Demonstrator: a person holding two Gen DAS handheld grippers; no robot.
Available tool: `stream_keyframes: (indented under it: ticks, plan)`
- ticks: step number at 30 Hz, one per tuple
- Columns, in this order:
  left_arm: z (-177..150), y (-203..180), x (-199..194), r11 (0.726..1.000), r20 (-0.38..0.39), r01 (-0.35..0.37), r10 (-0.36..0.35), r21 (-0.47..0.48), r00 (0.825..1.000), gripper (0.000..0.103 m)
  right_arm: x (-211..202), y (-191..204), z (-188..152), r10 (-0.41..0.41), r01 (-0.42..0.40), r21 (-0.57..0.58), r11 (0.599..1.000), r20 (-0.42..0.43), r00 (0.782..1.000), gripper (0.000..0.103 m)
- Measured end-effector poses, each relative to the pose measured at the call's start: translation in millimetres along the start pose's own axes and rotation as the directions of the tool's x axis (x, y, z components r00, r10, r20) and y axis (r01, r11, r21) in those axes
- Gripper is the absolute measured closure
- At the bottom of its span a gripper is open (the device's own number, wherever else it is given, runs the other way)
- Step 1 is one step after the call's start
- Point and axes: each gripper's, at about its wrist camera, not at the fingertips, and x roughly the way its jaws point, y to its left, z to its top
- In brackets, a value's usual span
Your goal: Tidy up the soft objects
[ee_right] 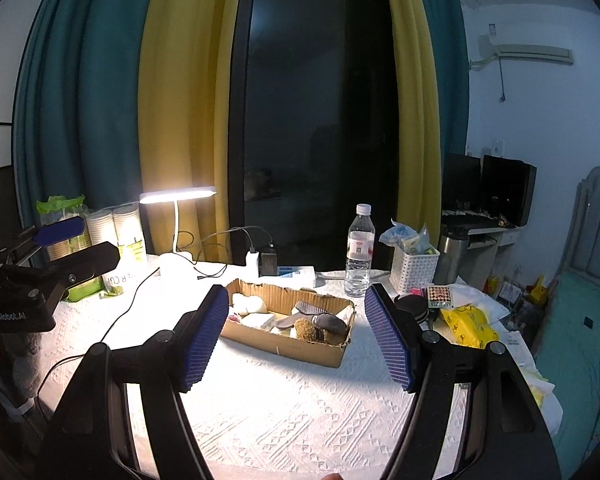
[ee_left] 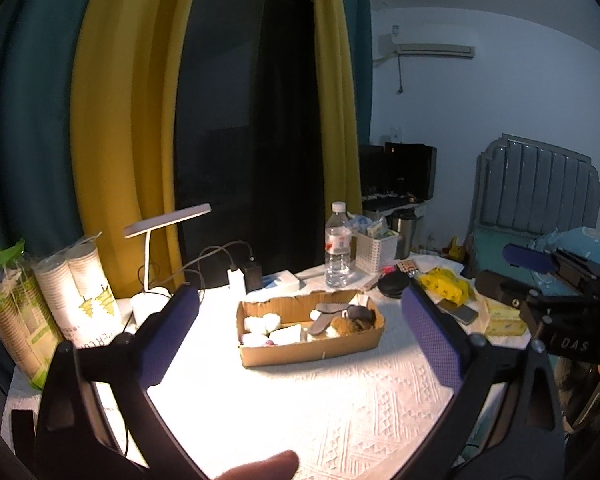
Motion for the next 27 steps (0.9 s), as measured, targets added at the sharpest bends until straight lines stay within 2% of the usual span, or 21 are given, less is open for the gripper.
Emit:
stream_keyframes:
  ticks: [27]
  plan:
    - [-0.2,0.3,0.2,1.0,0.01,-0.01,0.01,-0.001,1.0,0.001,1.5,-2.0,-2.1,-0.002,0.002,0.0,1.0,-0.003,1.0,0.029]
